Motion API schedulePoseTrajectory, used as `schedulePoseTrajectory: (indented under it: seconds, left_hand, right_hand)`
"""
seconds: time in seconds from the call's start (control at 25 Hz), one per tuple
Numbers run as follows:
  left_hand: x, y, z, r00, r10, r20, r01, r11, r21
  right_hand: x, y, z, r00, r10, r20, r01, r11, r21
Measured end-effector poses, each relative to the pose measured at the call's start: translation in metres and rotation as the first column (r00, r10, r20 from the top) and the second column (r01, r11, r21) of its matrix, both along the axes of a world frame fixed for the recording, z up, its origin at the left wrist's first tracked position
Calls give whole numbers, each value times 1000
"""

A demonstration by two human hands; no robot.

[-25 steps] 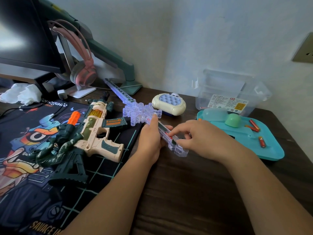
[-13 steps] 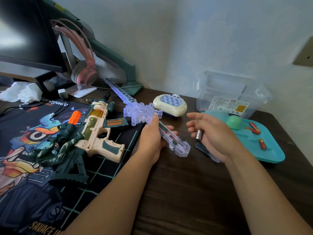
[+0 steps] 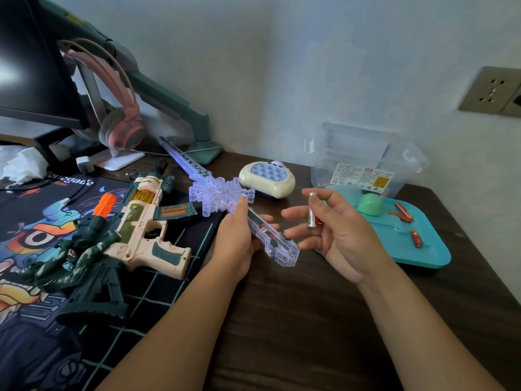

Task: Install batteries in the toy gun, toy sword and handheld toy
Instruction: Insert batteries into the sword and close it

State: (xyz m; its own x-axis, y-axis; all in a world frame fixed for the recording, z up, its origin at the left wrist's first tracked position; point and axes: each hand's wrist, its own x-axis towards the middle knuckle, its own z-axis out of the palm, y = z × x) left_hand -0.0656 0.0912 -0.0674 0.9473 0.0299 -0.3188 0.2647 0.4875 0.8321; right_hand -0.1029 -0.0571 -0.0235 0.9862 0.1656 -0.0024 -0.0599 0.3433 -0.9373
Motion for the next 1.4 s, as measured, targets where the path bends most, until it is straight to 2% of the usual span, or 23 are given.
schedulePoseTrajectory:
  seconds: [0.16,0.28,0.4,0.56,0.6,0.72,0.8,0.88,0.96,1.04,1.16,1.4]
  left_hand:
    - [1,0,-1,1000,8,-10,-8,1000,-12]
    - [2,0,-1,1000,9,-23,-9,1000,-5]
    - [2,0,-1,1000,5,-18,-5,1000,-9]
    - [1,0,-1,1000,2,-6,-2,1000,-9]
    - [1,0,-1,1000,3,-9,-4,1000,-16]
    - [1,0,0,1000,3,-20,-3,1000,-17]
    - [1,0,0,1000,10,-24,-10,1000,-10]
    - [1,1,0,999,25,-23,-25,1000,-8]
    - [1,2,0,999,27,-20,-27,1000,-10]
    - [1,2,1,999,27,-17,-27,1000,-14]
    - [0,2,1,1000,21,-10,-21,1000,-15]
    - [1,2,0,999,36,3,-36,999,0]
  right_hand:
    - [2,2,-7,985,-46,165,50,999,-21]
    - [2,2,-10,964,-61,257,110,977,-180]
    - [0,3,-10,958,-93,272,183,927,-327]
    - [-5,5,-6,950,-112,292,235,872,-429]
    - [-8,6,-5,945,-79,317,234,842,-486]
    - [-11,13,-12,925,52,377,247,671,-699]
    - [-9,12,-15,926,75,371,251,610,-751]
    - [-6,6,-15,935,105,339,193,650,-735]
    - [-4,-1,-13,961,152,230,49,726,-686]
    - [-3,-6,-14,967,204,152,-43,722,-690]
    - [-2,-7,-15,969,216,119,-69,701,-710]
    - [-5,-1,-15,967,226,-120,-256,843,-473]
